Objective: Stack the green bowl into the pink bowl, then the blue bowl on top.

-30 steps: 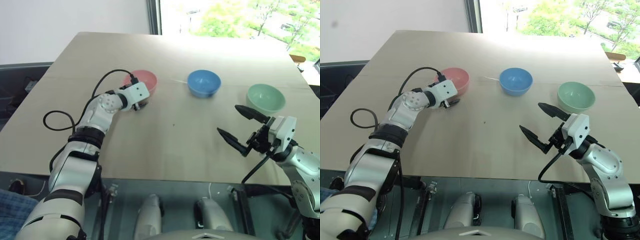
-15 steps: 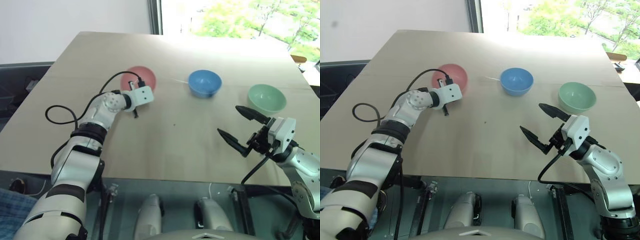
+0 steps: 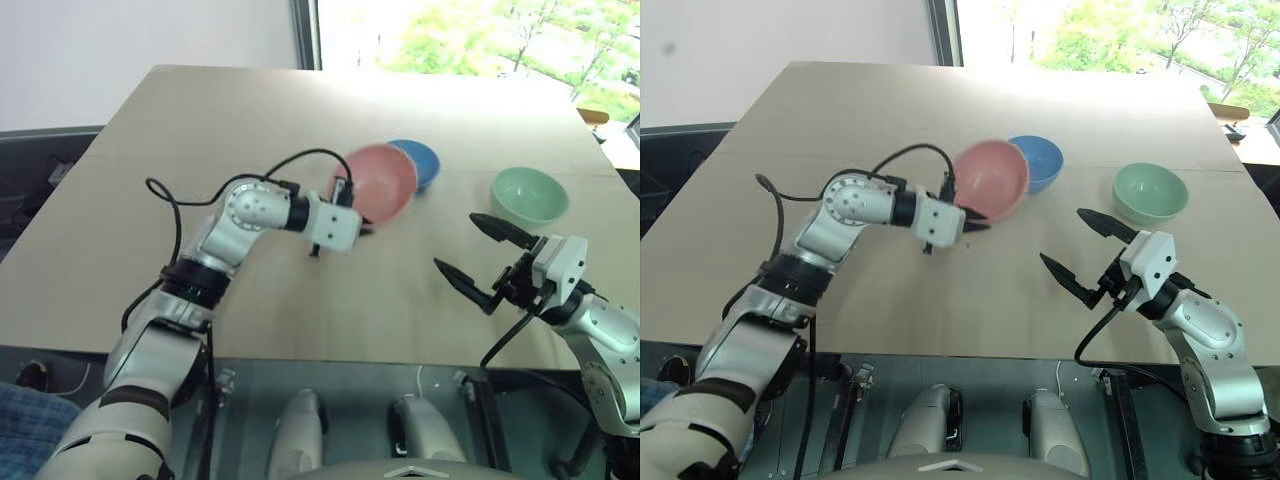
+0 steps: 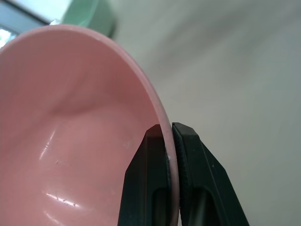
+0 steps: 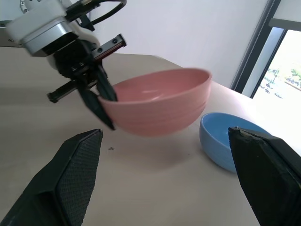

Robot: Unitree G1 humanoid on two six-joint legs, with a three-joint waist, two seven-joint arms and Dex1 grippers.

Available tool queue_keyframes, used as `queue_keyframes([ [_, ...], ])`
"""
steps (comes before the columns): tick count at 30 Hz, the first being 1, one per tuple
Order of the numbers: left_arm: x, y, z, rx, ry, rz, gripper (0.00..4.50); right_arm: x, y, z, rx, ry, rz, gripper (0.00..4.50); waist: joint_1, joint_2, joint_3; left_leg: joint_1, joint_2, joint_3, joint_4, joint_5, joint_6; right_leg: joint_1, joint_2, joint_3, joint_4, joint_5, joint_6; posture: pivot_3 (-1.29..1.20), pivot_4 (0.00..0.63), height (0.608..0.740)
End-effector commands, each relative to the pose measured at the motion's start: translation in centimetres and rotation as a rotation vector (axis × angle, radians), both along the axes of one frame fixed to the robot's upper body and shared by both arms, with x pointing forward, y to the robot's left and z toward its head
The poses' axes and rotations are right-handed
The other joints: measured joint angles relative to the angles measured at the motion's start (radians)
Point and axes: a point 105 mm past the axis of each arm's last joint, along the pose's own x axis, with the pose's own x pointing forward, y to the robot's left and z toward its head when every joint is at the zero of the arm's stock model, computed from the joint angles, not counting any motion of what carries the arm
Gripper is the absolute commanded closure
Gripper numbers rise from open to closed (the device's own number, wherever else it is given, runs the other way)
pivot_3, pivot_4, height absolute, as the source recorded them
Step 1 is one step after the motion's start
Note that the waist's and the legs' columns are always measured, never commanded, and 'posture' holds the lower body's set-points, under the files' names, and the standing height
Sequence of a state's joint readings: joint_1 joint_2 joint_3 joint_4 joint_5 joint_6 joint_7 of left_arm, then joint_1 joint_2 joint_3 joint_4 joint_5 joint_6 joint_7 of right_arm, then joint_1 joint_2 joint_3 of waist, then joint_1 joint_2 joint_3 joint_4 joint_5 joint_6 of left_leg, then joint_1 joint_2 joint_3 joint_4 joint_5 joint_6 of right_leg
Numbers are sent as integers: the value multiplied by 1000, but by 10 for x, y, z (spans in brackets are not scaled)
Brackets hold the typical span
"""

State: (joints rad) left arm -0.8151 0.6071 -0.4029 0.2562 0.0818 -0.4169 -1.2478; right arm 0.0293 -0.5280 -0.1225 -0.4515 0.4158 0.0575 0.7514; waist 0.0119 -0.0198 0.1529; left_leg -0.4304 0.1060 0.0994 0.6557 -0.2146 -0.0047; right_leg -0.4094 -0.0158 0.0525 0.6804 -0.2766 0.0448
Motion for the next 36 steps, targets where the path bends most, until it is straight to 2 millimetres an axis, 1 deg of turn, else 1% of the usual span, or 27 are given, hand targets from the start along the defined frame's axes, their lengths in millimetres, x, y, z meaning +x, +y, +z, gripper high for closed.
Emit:
queue_keyframes([
  [1,-12,-2,8,28,-63,-92,4466,-3,2,7,-10,-36,11,0,1,0,0,0,0,0,1,0,1,0,0,0,0,0,0,0,150,740],
  [4,-13,-2,5,38,-71,-98,4466,-2,0,8,-13,-47,3,0,3,0,0,0,0,0,2,-1,2,0,0,0,0,0,0,0,150,740],
  [6,-13,-3,3,29,-85,-112,3686,-1,-1,8,-11,-53,-7,0,3,0,0,-1,0,0,2,-1,2,0,0,0,0,0,0,0,150,740],
  [7,-13,-4,2,23,-86,-114,3444,0,-2,8,-12,-56,-10,0,3,0,0,-1,0,0,2,-2,3,0,0,0,0,0,0,0,150,740],
  [9,-13,-4,2,14,-79,-116,2637,-1,-1,8,-14,-59,-9,0,2,0,0,-1,0,-1,2,-2,3,0,0,0,0,0,0,0,150,740],
  [10,-13,-4,3,7,-75,-114,2114,-1,-2,8,-14,-58,-9,0,2,0,0,0,0,-1,2,-2,3,0,0,0,0,0,0,0,150,740],
  [12,-13,-4,4,-10,-71,-113,1416,-1,-1,7,-15,-57,-7,0,2,0,0,0,0,-1,2,-2,3,0,0,0,0,0,0,0,150,740],
  [13,-14,-5,5,-31,-70,-113,908,-2,-1,7,-17,-57,-6,0,2,0,0,0,0,-1,2,-2,3,0,0,0,0,0,0,0,150,740],
  [14,-16,-8,9,-85,-63,-123,515,-2,-1,6,-18,-56,-5,0,2,0,0,0,0,0,2,-2,3,0,0,0,0,0,0,0,150,740],
  [15,-16,-8,12,-121,-48,-113,9,-2,-1,6,-19,-56,-6,0,2,0,0,0,0,-1,2,-2,3,0,0,0,0,0,0,0,150,740],
  [17,-15,-7,15,-179,-22,-94,9,-2,-2,5,-23,-55,-7,0,2,0,0,0,0,-1,2,-2,3,0,0,0,0,0,0,0,150,740],
  [21,-8,6,24,-357,96,22,9,-1,-5,4,-30,-50,-21,0,-2,0,0,0,0,-1,2,-2,3,0,0,0,1,0,0,0,150,740],
  [24,-3,22,30,-495,206,130,9,1,-9,1,-47,-39,-31,0,-1,0,0,0,0,-1,2,-2,3,0,0,0,1,0,0,0,150,740],
  [27,7,46,28,-592,328,310,9,4,-17,-5,-86,-12,-59,0,-1,0,0,0,0,-1,3,-2,3,0,0,0,2,0,0,0,150,740],
  [28,5,53,28,-625,375,337,9,6,-22,-8,-114,0,-79,0,-1,0,0,0,0,-1,4,-2,3,0,0,0,2,0,0,0,150,740],
  [30,4,66,32,-717,408,402,9,12,-32,-14,-165,24,-118,0,-2,0,0,0,1,-1,4,-2,3,0,0,0,2,0,0,0,150,740],
  [33,-4,75,40,-829,448,421,9,25,-52,-20,-243,56,-223,0,3,0,0,0,1,-1,4,-2,3,0,0,-1,3,0,0,0,150,740],
  [36,-18,89,46,-938,478,422,9,34,-70,-24,-308,79,-267,0,0,0,0,0,1,-1,6,-2,3,0,0,-1,4,0,0,0,150,740],
])
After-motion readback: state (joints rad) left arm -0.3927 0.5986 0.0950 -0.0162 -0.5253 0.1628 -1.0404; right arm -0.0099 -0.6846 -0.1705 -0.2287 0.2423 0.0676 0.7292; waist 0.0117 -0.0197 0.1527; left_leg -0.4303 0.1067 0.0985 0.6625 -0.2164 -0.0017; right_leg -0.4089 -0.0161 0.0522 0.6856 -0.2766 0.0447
